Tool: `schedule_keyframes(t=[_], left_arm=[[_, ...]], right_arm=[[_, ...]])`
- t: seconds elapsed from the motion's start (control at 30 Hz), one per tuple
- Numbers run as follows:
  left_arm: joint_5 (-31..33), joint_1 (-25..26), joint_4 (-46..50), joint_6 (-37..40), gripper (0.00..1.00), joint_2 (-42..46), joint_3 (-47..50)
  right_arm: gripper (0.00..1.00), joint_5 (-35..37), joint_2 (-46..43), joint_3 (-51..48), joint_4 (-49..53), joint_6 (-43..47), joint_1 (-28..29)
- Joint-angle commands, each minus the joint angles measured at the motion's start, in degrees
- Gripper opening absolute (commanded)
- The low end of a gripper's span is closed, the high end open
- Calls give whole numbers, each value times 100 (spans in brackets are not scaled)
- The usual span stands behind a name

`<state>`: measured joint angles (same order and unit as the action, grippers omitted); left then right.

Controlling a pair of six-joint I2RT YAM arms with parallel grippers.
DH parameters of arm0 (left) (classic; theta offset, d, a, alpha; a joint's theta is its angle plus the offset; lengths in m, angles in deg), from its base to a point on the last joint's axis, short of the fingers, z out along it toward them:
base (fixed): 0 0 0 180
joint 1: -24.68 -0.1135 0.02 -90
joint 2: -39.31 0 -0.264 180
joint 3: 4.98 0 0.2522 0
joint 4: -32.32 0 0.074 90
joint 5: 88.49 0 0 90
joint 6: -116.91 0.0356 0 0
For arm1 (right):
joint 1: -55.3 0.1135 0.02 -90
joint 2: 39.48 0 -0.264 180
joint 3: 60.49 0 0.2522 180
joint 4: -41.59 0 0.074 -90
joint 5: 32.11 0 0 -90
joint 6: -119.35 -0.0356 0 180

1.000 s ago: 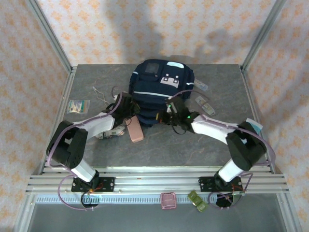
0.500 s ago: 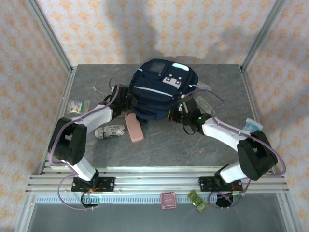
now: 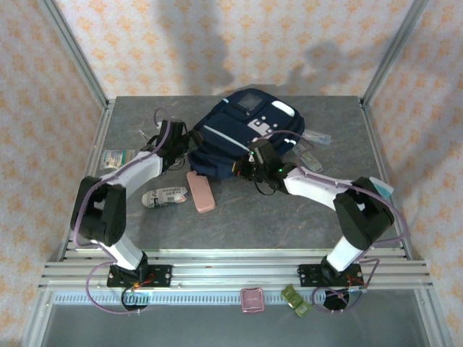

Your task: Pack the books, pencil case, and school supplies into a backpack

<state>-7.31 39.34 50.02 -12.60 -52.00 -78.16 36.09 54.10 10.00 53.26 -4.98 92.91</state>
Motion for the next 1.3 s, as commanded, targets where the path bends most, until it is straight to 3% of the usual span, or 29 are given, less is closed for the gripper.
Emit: schedule_keyframes(t=[0.0, 0.2, 0.43, 0.5, 0.53, 0.7, 0.73, 1.07, 1.27], left_arm=[[-111, 389, -245, -332, 69, 620, 545], [38, 1169, -736, -1057, 77, 707, 995], [212, 1326, -702, -1171, 75, -336, 319], [287, 1292, -656, -1165, 70, -558, 145], [279, 1266, -610, -1132, 62, -653, 65], [155, 1058, -441, -969, 5, -733, -96], [137, 1024, -422, -925, 0, -694, -97], [162, 633, -201, -563, 0, -241, -43], [104, 557, -164, -497, 0, -91, -1]], right_arm=[[0, -152, 70, 294, -449, -79, 69], [0, -266, 229, 311, -530, -83, 146], [0, -298, 268, 357, -557, -22, 316], [0, -258, 245, 351, -539, 0, 337], [0, -239, 212, 324, -530, 11, 335], [0, 84, 2, 254, -189, 263, 331], [0, 160, -56, 219, -119, 321, 319], [0, 731, -444, -490, 345, 626, -608], [0, 1668, -399, -555, 418, 708, -1277]])
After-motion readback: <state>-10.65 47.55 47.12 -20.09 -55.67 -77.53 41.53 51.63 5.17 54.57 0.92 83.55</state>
